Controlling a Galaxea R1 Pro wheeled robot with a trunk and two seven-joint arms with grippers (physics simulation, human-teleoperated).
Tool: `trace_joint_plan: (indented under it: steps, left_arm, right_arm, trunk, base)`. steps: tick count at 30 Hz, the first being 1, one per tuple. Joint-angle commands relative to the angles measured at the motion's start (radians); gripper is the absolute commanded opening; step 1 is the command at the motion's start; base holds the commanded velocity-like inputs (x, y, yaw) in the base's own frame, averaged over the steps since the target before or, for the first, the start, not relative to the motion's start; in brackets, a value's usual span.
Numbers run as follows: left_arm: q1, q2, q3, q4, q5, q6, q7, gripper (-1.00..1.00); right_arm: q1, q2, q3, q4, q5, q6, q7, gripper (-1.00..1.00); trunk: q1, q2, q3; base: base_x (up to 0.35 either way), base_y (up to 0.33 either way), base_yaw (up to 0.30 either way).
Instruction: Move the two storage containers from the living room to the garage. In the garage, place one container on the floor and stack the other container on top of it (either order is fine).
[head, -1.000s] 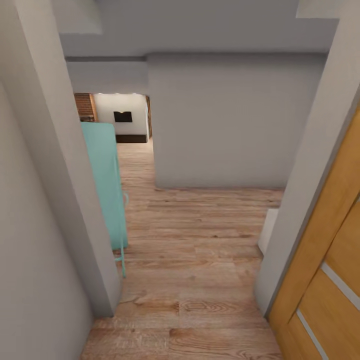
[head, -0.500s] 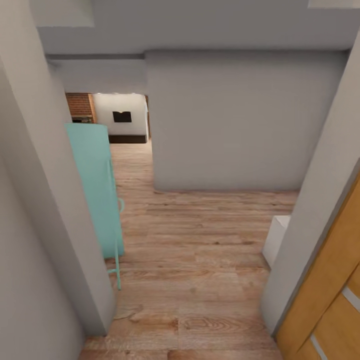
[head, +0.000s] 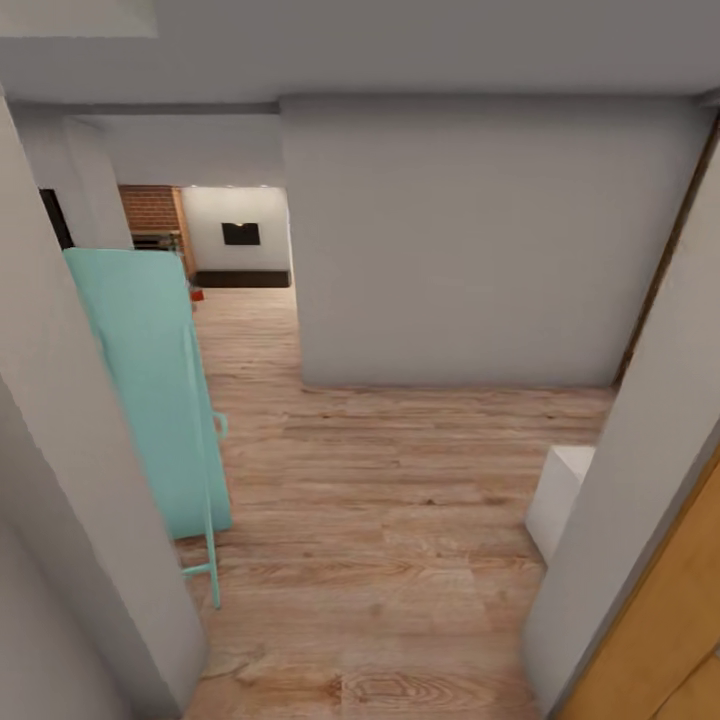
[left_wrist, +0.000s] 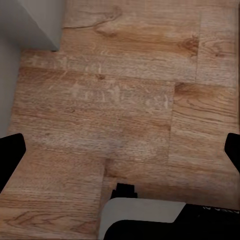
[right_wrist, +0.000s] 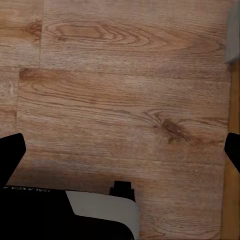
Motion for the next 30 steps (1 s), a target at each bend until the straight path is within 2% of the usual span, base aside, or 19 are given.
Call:
trace_joint_plan:
  steps: [1, 12, 30]
  left_arm:
    - [-0.002, 0.0, 0.007, 0.005, -0.003, -0.008, 0.002, 1.0]
    - [-0.002, 0.0, 0.007, 0.005, -0.003, -0.008, 0.002, 1.0]
    - [-0.002, 0.001, 0.007, 0.005, -0.003, -0.008, 0.001, 1.0]
  right_arm:
    - [-0.002, 0.0, 0.005, 0.005, 0.0, -0.008, 0.003, 1.0]
    - [-0.002, 0.0, 0.005, 0.005, 0.0, -0.008, 0.003, 1.0]
    - [-0.002, 0.0, 0.005, 0.005, -0.002, -0.008, 0.003, 1.0]
  trunk:
    - [0.001, -0.002, -0.002]
    - [0.001, -0.002, -0.002]
    - [0.001, -0.002, 0.003]
  base:
    - [0.324, -0.159, 0.004]
    - [0.323, -0.104, 0.079]
    - [0.323, 0.04, 0.038]
